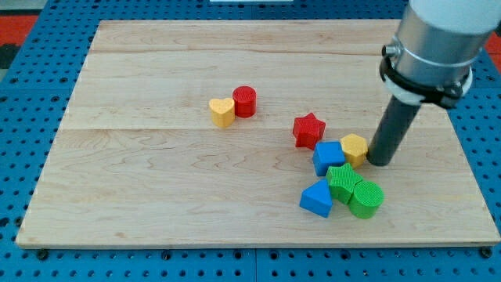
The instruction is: Move the yellow hexagon into the red star
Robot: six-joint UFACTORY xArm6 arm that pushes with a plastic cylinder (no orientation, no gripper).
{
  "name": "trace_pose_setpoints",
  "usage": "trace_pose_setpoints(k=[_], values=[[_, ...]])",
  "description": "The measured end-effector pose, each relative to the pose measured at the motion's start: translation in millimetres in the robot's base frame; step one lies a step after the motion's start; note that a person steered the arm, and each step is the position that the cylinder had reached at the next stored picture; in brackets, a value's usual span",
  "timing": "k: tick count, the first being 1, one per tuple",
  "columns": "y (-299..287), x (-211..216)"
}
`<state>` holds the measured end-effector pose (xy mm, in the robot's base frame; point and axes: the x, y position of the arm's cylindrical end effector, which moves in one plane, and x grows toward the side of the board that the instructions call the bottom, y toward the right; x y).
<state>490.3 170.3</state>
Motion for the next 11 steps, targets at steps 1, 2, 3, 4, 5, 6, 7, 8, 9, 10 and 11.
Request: trace_pose_setpoints(k=[1, 2, 3, 4, 5, 6, 7, 8, 9, 10, 11], values=[[-10, -32], [-35, -51], [-31, -55], [-24, -65], [-24, -74], [-22, -75], [-22, -75], [-16, -67], [1, -33], [1, -24], [1, -24]])
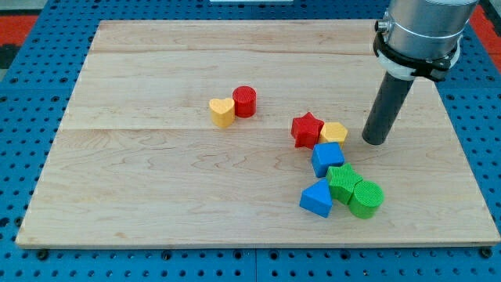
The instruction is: Move the yellow hexagon into the red star
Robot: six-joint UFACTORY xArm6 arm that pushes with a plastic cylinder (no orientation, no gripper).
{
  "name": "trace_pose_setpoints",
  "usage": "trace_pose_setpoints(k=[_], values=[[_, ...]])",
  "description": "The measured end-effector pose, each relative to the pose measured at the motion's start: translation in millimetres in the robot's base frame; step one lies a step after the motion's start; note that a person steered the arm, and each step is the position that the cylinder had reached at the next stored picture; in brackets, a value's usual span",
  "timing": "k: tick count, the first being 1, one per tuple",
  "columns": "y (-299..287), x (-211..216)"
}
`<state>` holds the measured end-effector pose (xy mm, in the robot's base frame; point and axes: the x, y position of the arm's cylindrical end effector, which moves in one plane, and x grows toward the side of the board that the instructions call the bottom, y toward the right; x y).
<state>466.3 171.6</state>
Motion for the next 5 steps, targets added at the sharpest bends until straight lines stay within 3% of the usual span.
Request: trace_pose_setpoints(k=[2, 5], values=[[-5, 8], [-96, -8]])
